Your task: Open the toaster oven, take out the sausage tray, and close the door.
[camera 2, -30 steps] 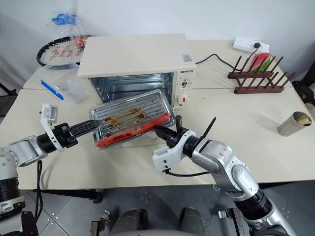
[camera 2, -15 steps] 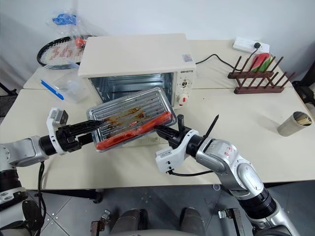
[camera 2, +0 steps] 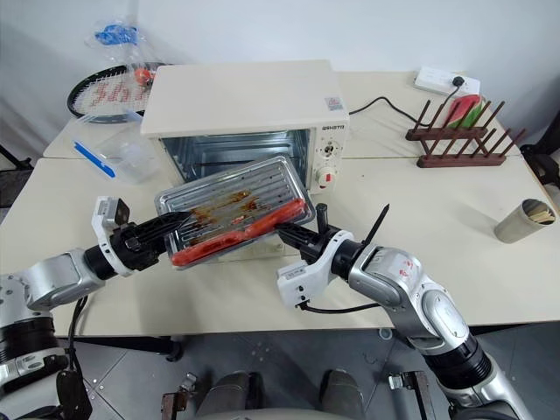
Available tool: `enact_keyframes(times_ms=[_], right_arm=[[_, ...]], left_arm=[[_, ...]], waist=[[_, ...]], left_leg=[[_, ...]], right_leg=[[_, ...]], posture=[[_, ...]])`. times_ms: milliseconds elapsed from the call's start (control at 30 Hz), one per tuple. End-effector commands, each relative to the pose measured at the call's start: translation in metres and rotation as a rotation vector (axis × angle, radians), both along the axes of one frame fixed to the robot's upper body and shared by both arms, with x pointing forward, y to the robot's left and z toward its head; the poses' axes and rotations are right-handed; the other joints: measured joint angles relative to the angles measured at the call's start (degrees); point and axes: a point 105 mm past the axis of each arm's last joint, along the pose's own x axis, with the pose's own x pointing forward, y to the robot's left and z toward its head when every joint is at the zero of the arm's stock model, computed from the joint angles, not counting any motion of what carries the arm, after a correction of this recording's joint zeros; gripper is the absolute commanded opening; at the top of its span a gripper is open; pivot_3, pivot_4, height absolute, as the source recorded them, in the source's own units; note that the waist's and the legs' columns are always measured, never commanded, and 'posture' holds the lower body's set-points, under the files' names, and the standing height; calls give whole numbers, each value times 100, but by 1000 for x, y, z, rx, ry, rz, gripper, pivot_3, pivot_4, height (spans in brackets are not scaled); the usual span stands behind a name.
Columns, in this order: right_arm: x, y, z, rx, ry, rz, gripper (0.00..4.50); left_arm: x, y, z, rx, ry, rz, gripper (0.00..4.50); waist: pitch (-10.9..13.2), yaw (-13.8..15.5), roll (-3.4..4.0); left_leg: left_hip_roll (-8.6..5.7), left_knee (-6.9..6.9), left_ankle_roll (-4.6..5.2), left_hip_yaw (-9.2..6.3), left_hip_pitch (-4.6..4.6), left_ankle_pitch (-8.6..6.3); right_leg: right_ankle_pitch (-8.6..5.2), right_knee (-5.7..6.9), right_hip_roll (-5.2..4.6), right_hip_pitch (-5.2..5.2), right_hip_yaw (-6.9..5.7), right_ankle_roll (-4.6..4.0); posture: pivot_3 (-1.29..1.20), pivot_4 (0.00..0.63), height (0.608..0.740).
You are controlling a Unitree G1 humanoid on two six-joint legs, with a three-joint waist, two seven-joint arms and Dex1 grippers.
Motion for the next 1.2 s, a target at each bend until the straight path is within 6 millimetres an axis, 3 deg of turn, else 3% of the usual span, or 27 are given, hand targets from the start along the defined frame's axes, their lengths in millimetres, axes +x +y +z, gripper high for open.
enact_keyframes(times_ms=[33, 167, 700, 800, 1100, 1167, 1200], right_arm=[[-5, 0, 15, 48, -19, 23, 0], [-10, 1, 12, 54, 15, 46, 0], [-27, 1, 0, 15, 119, 142, 0], [-27, -1, -2, -12, 122, 165, 690], [-38, -11, -13, -101, 218, 256, 3779], [-43, -14, -14, -114, 262, 282, 4370], [-46, -18, -15, -126, 296, 291, 4439]], left_arm=[[-4, -1, 9, -8, -20, 2, 1163], [-6, -2, 1, 9, 30, -1, 22], [-2, -8, -22, 46, 125, 67, 22], [-3, -12, -23, 43, 124, 61, 0], [0, -13, -19, 25, 114, 62, 0], [0, -14, -18, 19, 109, 55, 0], [-1, -15, -17, 15, 104, 47, 0]], waist=[[0, -1, 0], [0, 8, 0], [0, 61, 0], [0, 119, 0], [-1, 151, -1], [-1, 151, -1], [-1, 150, -1]], left_leg=[[0, -1, 0, -1, 3, 0], [-2, 0, 0, -1, 3, 0], [-3, 4, 2, 6, 6, 0], [-3, 4, 3, 7, 7, -1], [-4, 16, 7, 15, 6, -3], [-4, 17, 8, 15, 6, -3], [-4, 17, 8, 15, 6, -3]], right_leg=[[0, 0, 0, 0, 4, 0], [0, -1, 1, 0, 12, 0], [0, -15, 17, -1, 66, 0], [0, -19, 18, -1, 73, 0], [0, -28, 18, 4, 84, 0], [0, -33, 19, 6, 84, 0], [0, -34, 19, 6, 85, 0]], posture=[[0, 150, 740], [0, 150, 740], [0, 150, 740], [0, 150, 740], [0, 150, 740], [0, 150, 740], [0, 150, 740]])
